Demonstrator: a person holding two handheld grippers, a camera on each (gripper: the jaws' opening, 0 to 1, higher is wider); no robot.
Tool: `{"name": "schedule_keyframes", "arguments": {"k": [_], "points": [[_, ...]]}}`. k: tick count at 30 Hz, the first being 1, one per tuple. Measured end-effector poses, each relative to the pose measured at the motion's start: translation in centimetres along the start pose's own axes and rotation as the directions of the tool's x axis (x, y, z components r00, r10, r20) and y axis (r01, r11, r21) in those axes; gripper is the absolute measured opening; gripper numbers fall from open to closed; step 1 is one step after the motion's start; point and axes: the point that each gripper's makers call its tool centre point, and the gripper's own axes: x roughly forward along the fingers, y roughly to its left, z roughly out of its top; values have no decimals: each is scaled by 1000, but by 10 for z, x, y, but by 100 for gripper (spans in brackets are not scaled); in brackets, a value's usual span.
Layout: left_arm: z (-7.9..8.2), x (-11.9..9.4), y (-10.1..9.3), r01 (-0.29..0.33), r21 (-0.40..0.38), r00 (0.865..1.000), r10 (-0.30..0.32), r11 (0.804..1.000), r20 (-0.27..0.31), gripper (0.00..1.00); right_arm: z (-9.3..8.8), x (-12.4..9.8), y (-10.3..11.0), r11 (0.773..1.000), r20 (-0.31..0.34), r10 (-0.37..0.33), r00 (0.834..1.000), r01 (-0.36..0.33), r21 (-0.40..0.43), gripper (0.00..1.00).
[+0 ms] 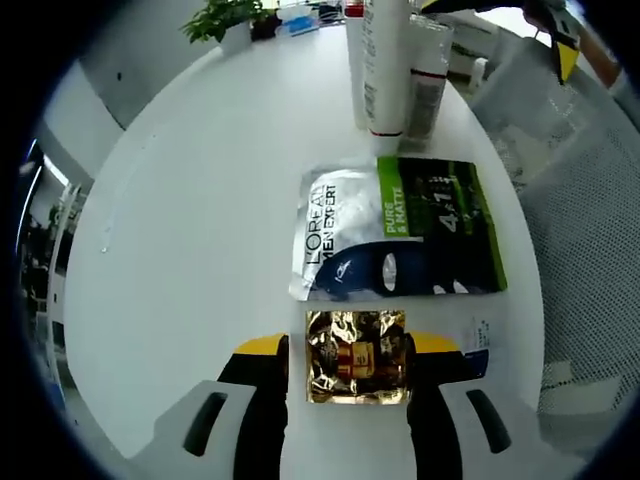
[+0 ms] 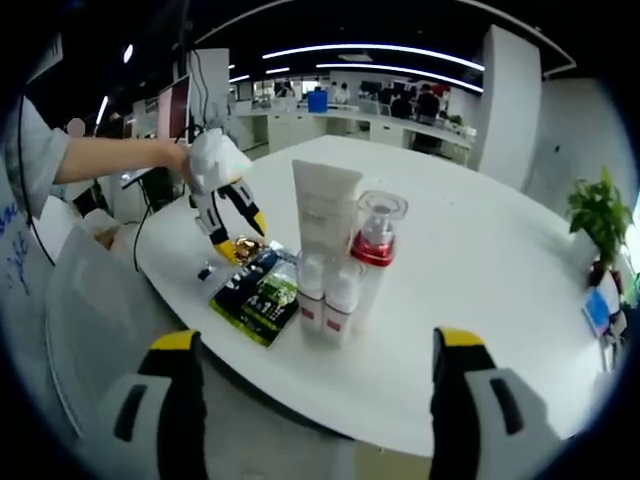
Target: Arrange the skincare products in the storage area until every visible bottle or jar stands upright without overlapping.
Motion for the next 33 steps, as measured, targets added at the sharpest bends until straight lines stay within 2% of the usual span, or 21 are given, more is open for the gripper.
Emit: {"name": "schedule_keyframes", "arguments": {"k": [4, 7, 10, 14, 21, 25, 29, 32, 33], "points": [[-2, -1, -1, 1, -20, 1000, 0, 1000, 9, 43, 2, 0, 1, 1000, 5, 0, 1000, 0, -5, 95], [-4, -3, -2, -8, -6, 1000, 8, 1000, 4, 44, 3, 0, 2, 1000, 6, 0, 1000, 0, -7, 95], [0, -8, -3, -3, -33, 999, 4, 999, 41, 44, 3, 0, 4, 1000, 4, 3, 1000, -3, -10, 95], [0, -16, 5, -47, -53, 997, 50, 998, 57, 43, 3, 2, 6, 1000, 2, 9, 1000, -9, -13, 95], [3, -38, 11, -103, -126, 984, 119, 987, 131, 42, 8, 5, 6, 1000, 3, 18, 1000, -18, -23, 95], [4, -55, 16, -146, -212, 966, 185, 966, 180, 42, 10, 7, 4, 999, -4, 19, 1000, -19, -38, 95], [3, -72, 19, -171, -311, 945, 245, 935, 216, 47, 14, 10, 3, 999, 0, 22, 1000, -22, -49, 95], [4, -91, 22, -223, -348, 915, 319, 911, 247, 49, 16, 12, 2, 998, 1, 27, 1000, -27, -56, 95], [4, -95, 21, -230, -356, 909, 331, 906, 253, 50, 17, 12, 2, 998, 0, 28, 1000, -28, -59, 95]]}}
